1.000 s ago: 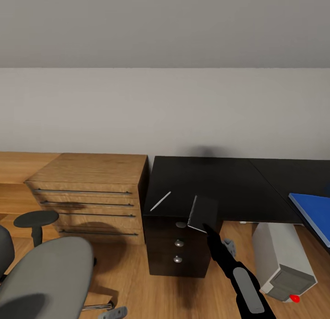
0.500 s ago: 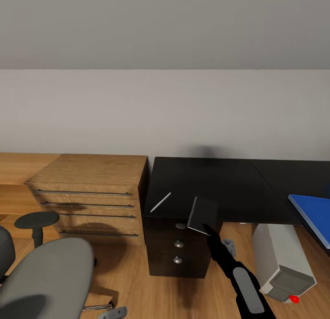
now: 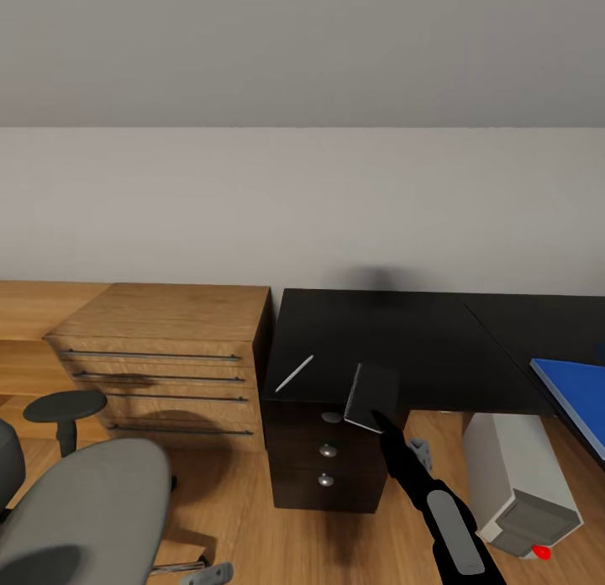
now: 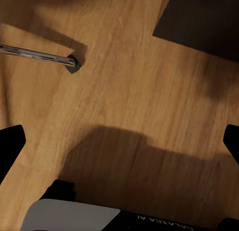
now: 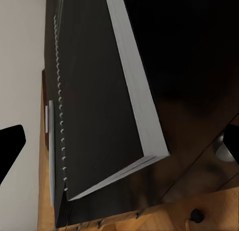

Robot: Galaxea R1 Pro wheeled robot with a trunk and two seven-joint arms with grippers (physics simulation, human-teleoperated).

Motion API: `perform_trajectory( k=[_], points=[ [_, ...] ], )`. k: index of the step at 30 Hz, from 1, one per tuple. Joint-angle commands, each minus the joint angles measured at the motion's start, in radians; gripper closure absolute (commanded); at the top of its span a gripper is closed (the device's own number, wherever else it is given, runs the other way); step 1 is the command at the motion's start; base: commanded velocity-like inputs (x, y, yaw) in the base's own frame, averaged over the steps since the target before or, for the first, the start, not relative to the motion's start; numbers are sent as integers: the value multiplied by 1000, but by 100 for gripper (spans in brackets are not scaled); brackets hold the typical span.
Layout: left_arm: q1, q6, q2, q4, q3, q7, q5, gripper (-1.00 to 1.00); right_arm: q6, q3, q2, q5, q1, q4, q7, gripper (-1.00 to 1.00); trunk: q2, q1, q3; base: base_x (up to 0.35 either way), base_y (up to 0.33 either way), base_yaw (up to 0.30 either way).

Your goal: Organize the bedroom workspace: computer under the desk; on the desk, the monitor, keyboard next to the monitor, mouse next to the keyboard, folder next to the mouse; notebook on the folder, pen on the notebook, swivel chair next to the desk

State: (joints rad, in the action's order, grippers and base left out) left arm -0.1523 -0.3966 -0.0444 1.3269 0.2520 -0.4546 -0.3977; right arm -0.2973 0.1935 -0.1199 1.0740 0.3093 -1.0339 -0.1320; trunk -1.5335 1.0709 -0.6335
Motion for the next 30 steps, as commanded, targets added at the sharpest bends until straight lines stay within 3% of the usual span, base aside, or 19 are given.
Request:
perform_trajectory(
  k=[1, 27, 28, 30],
  points=[
    [0, -2, 0, 2, 1, -8, -10, -100, -8, 4, -1, 6, 1, -1, -3, -100, 0, 0, -1, 19, 0, 0],
    [0, -2, 0, 2, 1, -7, -10, -100, -5, 3, -3, 5, 1, -1, 0, -100, 0, 0, -1, 3, 0, 0],
    [0, -2, 0, 2, 1, -7, -10, -100, -5, 3, -3, 5, 1, -1, -1, 100, 0, 0, -1, 0, 0, 0],
    [0, -2, 0, 2, 1, -7, -10, -100, -5, 3, -3, 5, 1, -1, -1, 100, 0, 0, -1, 0, 0, 0]
  ],
)
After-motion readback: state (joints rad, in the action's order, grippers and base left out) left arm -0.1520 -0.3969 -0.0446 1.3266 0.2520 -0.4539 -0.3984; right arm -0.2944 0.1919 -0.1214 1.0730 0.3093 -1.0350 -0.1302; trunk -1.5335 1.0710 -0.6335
